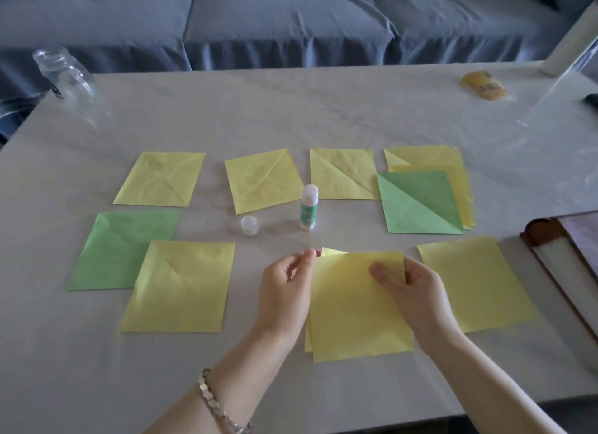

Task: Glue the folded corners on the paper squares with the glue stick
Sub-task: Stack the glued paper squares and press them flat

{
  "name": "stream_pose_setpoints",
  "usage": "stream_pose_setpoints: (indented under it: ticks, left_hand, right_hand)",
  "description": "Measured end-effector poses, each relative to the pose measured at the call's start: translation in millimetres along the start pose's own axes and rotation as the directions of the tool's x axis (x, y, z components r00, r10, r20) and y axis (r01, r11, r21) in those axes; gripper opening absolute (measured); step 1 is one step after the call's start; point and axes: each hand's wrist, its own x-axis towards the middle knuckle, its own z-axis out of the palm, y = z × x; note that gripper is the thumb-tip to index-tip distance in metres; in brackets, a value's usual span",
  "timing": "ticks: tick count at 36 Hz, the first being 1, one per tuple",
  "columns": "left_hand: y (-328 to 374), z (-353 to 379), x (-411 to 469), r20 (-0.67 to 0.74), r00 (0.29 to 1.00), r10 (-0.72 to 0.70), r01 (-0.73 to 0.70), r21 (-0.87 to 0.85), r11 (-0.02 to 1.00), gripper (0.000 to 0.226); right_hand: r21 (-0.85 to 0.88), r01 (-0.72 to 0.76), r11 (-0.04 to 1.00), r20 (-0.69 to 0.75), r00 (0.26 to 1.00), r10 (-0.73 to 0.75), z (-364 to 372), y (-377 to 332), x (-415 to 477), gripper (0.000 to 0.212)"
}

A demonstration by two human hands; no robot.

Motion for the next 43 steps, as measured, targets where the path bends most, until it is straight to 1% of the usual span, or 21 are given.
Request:
stream_pose_setpoints:
  ticks: [3, 7, 11, 14, 15, 17, 19, 22, 23, 26, 29, 31, 33, 34, 37, 39, 43]
  left_hand:
    - [0.1, 0.2, -1.0, -0.021, 0.998, -0.066, 0.065, -0.043, 0.997, 0.014]
    - [-2.2, -0.7, 0.7, -0.047, 0.991, -0.126, 0.124, -0.044, 0.991, 0.016]
    - [-6.6, -1.0, 3.7, -0.035, 0.994, -0.106, 0.107, 0.020, 0.994, 0.017]
    - [-6.6, 0.4, 3.5, -0.053, 0.994, -0.100, 0.103, 0.045, 0.994, 0.030]
    - [-7.2, 0.6, 3.6, -0.057, 0.993, -0.104, 0.106, 0.041, 0.994, 0.029]
    - [-5.8, 1.7, 3.5, -0.055, 0.993, -0.106, 0.107, 0.019, 0.994, 0.018]
    - [-1.7, 3.2, 2.6, -0.061, 0.996, -0.070, 0.070, 0.000, 0.998, 0.015]
    - [11.5, 4.8, -1.1, -0.088, 0.995, 0.049, -0.050, -0.006, 0.999, 0.016]
    - [17.7, 5.3, -3.0, -0.091, 0.991, 0.096, -0.098, -0.009, 0.995, 0.017]
    - [37.6, 6.7, -9.8, -0.092, 0.973, 0.210, -0.215, -0.050, 0.975, 0.016]
    - [53.8, 7.9, -17.9, -0.103, 0.955, 0.280, -0.290, -0.104, 0.951, 0.017]
    - [59.7, 7.9, -23.2, -0.115, 0.944, 0.310, -0.323, -0.126, 0.938, 0.022]
    - [63.0, 7.7, -27.0, -0.125, 0.938, 0.324, -0.340, -0.142, 0.930, 0.022]
    - [64.1, 7.5, -28.3, -0.130, 0.937, 0.325, -0.342, -0.147, 0.928, 0.022]
    - [66.9, 7.1, -30.1, -0.137, 0.939, 0.316, -0.336, -0.153, 0.929, 0.023]
    - [67.6, 6.5, -30.9, -0.136, 0.938, 0.319, -0.338, -0.147, 0.930, 0.023]
    - [66.5, 4.7, -31.5, -0.144, 0.930, 0.338, -0.356, -0.119, 0.927, 0.022]
  right_hand:
    - [0.059, -0.013, 0.998, 0.004, 1.000, 0.012, -0.6, 0.3, -0.6, 0.011]
    - [0.096, 0.001, 0.995, 0.009, 1.000, -0.002, -2.1, 2.2, -0.6, 0.013]
    - [0.116, 0.005, 0.993, 0.010, 1.000, -0.006, -2.7, 4.8, 0.0, 0.012]
    - [0.127, 0.002, 0.992, 0.012, 1.000, -0.003, -2.9, 5.9, -0.4, 0.011]
    - [0.134, -0.001, 0.991, 0.011, 1.000, 0.000, -2.6, 5.5, -0.8, 0.011]
    - [0.153, -0.008, 0.988, 0.006, 1.000, 0.007, -3.0, 3.9, -1.4, 0.012]
    - [0.186, 0.016, 0.982, -0.017, 1.000, -0.013, -4.5, 2.2, -0.9, 0.019]
    - [0.194, 0.124, 0.973, -0.071, 0.991, -0.112, -6.6, -9.9, -3.9, 0.054]
    - [0.195, 0.157, 0.968, -0.089, 0.986, -0.143, -6.8, -16.2, -5.7, 0.054]
    - [0.243, 0.218, 0.945, -0.112, 0.974, -0.196, -9.4, -35.7, -10.1, 0.027]
    - [0.361, 0.232, 0.903, -0.081, 0.973, -0.217, -14.4, -48.5, -12.7, 0.022]
    - [0.410, 0.246, 0.879, -0.070, 0.969, -0.238, -16.0, -52.6, -15.3, 0.029]
    - [0.390, 0.253, 0.885, -0.085, 0.967, -0.239, -15.8, -54.6, -17.5, 0.048]
    - [0.381, 0.252, 0.890, -0.094, 0.968, -0.234, -15.6, -54.8, -18.2, 0.054]
    - [0.356, 0.253, 0.900, -0.111, 0.967, -0.228, -14.9, -53.6, -19.1, 0.053]
    - [0.353, 0.251, 0.901, -0.115, 0.968, -0.225, -14.5, -53.6, -20.8, 0.056]
    - [0.362, 0.243, 0.900, -0.127, 0.969, -0.210, -15.1, -53.5, -21.8, 0.084]
